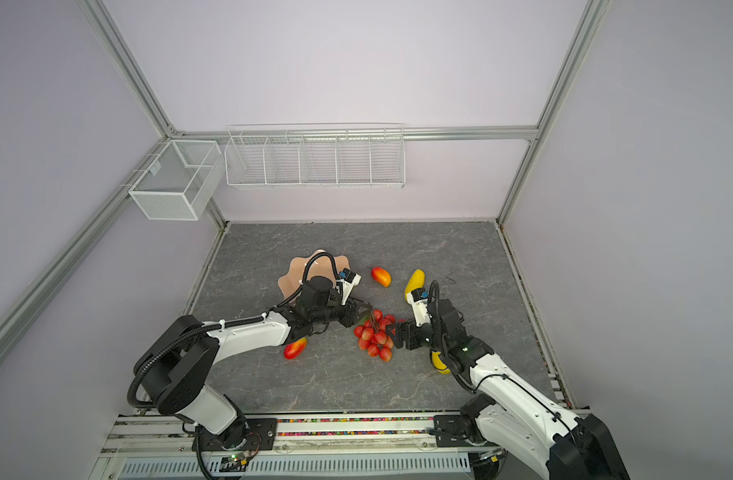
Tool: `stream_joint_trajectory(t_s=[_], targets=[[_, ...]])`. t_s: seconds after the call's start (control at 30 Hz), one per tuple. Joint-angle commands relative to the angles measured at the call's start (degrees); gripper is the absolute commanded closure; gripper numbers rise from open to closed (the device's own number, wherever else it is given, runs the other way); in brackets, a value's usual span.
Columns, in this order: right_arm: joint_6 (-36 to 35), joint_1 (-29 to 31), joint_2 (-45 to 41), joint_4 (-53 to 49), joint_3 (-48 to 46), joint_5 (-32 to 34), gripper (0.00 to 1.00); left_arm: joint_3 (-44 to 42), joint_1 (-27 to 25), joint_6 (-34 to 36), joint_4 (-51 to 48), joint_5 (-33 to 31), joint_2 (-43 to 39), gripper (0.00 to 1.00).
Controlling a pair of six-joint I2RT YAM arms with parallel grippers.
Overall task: Place and organize the fake fruits in the fruit bowl
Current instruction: 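Reach the left gripper to the red berry bunch stem while the right gripper approaches it, then lift the berry bunch with the left gripper and lower it into the bowl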
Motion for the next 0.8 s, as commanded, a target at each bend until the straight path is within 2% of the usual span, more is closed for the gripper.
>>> stream_joint_trajectory(t_s=[0.0,0.27,0.43,0.53,0.77], targets=[[-1.0,0.4,0.9,1.8,1.8,0.7,0.12,2.4,-0.4,-0.9,1.1,1.2,2.3,0.62],[-2.7,0.4,-0.2,0.1,2.3,2.2,0.12,4.9,-1.3,-1.2,1.1,3.7,5.5,0.7],[-3.6,0.5,-1.1,-1.3,2.4,3.2,0.12,6.3,-1.6,-1.6,0.9,5.5,7.3,0.84],[-3.9,0.4,-1.4,-1.8,2.5,3.5,0.12,7.0,-1.6,-2.3,0.9,6.8,7.4,1.0],[-5.1,0.4,-1.6,-2.6,3.3,4.2,0.12,7.1,-1.6,-5.3,1.2,7.9,2.7,1.0]])
